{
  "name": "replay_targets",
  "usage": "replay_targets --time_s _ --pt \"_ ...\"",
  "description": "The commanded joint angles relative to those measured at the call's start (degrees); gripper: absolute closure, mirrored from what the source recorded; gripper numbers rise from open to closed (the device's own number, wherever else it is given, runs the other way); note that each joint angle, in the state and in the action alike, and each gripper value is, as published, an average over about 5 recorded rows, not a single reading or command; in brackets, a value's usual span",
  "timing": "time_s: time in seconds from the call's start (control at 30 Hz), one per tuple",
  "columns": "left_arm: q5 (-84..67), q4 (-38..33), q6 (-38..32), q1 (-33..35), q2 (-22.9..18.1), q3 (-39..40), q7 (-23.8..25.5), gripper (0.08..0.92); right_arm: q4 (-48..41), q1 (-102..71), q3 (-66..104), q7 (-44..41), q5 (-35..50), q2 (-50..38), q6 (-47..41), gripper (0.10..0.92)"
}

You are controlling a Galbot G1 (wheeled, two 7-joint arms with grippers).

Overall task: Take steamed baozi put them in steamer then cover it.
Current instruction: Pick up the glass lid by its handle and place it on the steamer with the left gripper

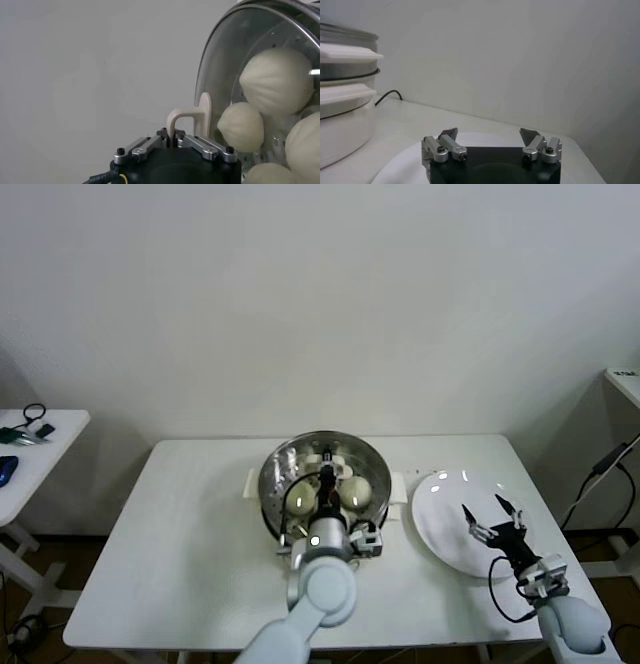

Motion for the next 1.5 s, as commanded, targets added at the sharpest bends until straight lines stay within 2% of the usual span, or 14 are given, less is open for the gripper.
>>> replay_targets --time_s 0.03,0.53,0.83,0.97,1.3,1.5 --pt "-0.2 0.6 2.8 0.1 0.0 0.1 -1.3 0.842 -0.1 0.0 0.2 -0.2 0.0 0.2 0.1 0.203" --pt "-0.2 1.4 2.8 0.3 0.3 0.1 -1.8 0.842 0.0 -0.3 0.4 -0.6 -0.1 0.5 0.2 0.203" --pt "-2.7 -2.3 2.8 0.0 2.1 -0.2 0.3 0.830 0.3 -0.1 0.5 -0.5 0.0 0.4 -1.0 0.203" --pt "-5.0 -5.5 2.8 0.5 3.8 -0.4 0.5 0.743 0.8 -0.1 0.7 0.0 0.3 0.4 -2.9 0.203" --pt "-12.1 -15.1 2.8 4.3 8.9 0.2 0.7 0.448 2.0 0.1 1.0 0.4 -0.5 0.4 -7.4 0.203" --pt "-17.2 -20.0 2.8 7.6 12.8 -2.1 -0.5 0.275 2.5 0.5 0.8 1.8 0.9 0.6 -8.7 0.203"
